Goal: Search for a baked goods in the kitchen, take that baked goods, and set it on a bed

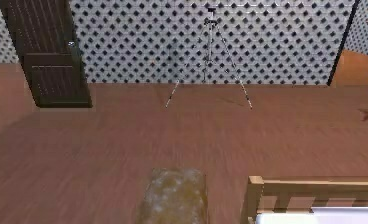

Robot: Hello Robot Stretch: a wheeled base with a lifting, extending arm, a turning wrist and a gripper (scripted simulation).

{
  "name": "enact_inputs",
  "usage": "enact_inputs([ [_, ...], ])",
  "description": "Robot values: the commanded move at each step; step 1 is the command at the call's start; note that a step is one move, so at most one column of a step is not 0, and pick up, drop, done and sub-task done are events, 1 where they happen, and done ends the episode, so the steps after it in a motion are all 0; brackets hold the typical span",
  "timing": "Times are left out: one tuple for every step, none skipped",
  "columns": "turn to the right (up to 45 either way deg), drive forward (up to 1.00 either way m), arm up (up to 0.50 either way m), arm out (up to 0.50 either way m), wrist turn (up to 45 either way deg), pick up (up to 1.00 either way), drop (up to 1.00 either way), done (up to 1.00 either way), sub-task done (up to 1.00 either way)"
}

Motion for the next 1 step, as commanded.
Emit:
enact_inputs([
  [-36.0, 0.0, 0.0, 0.0, 0.0, 0.0, 0.0, 0.0, 0.0],
])
